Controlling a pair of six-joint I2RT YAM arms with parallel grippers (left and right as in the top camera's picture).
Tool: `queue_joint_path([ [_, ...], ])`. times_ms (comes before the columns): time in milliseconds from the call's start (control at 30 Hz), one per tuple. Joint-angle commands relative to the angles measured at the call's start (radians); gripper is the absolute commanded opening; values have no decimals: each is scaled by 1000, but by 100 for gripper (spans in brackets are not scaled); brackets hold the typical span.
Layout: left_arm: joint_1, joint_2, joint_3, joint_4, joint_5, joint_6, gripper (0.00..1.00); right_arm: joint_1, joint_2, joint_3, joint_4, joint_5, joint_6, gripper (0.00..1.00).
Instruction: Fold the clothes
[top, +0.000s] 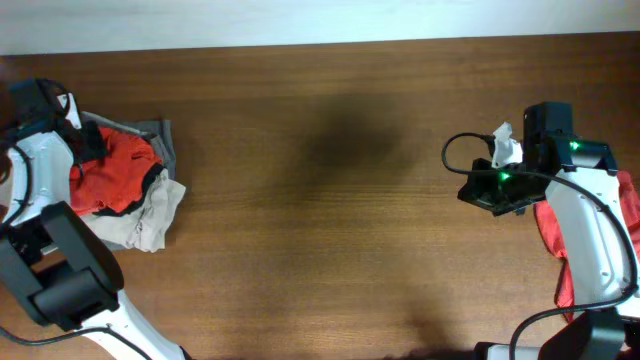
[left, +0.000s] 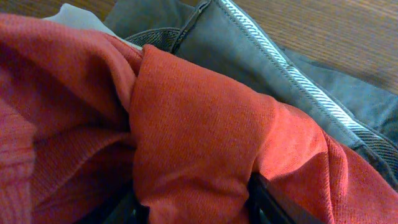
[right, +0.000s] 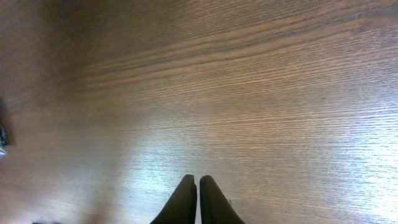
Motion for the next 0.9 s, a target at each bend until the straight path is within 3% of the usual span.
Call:
queue_joint_path([
  [0, 10, -34, 42, -31, 85, 5, 55, -3, -11, 15, 3, -13, -14, 9],
  [133, 8, -129, 145, -77, 177, 5, 63, -3, -11, 15, 19, -13, -15, 9],
  [233, 7, -211, 245, -159, 325, 6, 66, -3, -16, 15, 35, -18, -31, 9],
  [300, 7, -280, 312, -240, 484, 45, 66, -3, -39, 16, 46, -62, -53, 9],
  [400, 1, -361, 355, -350, 609, 134, 66, -3, -96, 32, 53, -89, -79, 9],
  [733, -202, -579, 359, -745, 533, 376, 65, -3, -458, 93, 71, -62, -145, 18],
  [800, -265, -600, 359, -803, 534, 406, 65, -3, -531, 93, 77, -62, -145, 24],
  [867, -333, -613, 359, -848, 532, 405, 71, -3, -607, 93, 79, -62, -145, 41],
])
